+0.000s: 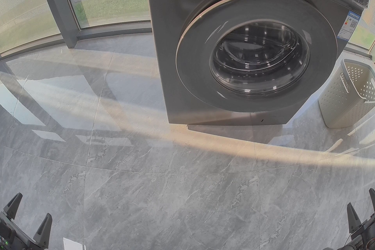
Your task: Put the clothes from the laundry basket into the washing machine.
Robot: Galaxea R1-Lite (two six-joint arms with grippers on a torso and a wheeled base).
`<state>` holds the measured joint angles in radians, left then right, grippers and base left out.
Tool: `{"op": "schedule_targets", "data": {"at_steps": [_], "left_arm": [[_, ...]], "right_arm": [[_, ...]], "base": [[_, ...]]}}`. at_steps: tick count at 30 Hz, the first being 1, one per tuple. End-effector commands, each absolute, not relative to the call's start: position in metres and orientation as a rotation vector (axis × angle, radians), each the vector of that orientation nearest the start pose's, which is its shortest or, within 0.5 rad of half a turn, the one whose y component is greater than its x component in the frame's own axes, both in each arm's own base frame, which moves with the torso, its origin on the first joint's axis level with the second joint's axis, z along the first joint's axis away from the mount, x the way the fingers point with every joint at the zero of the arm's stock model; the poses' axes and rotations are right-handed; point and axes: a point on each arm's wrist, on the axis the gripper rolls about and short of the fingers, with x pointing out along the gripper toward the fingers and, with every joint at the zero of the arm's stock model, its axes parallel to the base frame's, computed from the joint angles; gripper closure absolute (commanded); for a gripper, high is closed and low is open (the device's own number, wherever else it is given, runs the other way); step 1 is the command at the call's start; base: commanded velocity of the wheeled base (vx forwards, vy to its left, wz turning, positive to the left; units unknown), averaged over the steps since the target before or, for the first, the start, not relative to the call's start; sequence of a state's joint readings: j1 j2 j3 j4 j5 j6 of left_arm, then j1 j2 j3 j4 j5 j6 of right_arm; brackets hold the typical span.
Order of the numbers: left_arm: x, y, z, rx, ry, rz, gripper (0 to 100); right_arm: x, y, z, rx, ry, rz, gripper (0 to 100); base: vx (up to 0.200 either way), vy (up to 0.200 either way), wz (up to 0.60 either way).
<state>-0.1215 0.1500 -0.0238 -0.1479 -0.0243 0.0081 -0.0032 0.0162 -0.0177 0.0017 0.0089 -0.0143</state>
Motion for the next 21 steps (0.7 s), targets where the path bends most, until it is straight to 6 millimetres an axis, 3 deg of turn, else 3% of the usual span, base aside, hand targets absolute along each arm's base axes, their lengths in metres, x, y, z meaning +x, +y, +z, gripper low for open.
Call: {"op": "schedule_targets", "data": {"at_steps": [1, 16, 21], "left_arm": [[-0.0214, -0.0009, 0.0789, 0.049, -0.011, -0.017, 0], [-0.0226, 0.0, 0.0754, 0.006, 0.005, -0.005, 0], [-0.0226, 0.0, 0.0754, -0.005, 0.005, -0.003, 0]], "right_arm": [[-0.0225, 0.0003, 0.0759, -0.015, 0.006, 0.006, 0], [-0.0225, 0.0003, 0.0759, -0.014, 0.006, 0.006, 0], [-0.0225, 0.0003, 0.0759, -0.014, 0.006, 0.006, 0]], "base": [[0.0, 0.0, 0.0], [0.0, 0.0, 0.0], [0.0, -0.2, 0.0]]}}
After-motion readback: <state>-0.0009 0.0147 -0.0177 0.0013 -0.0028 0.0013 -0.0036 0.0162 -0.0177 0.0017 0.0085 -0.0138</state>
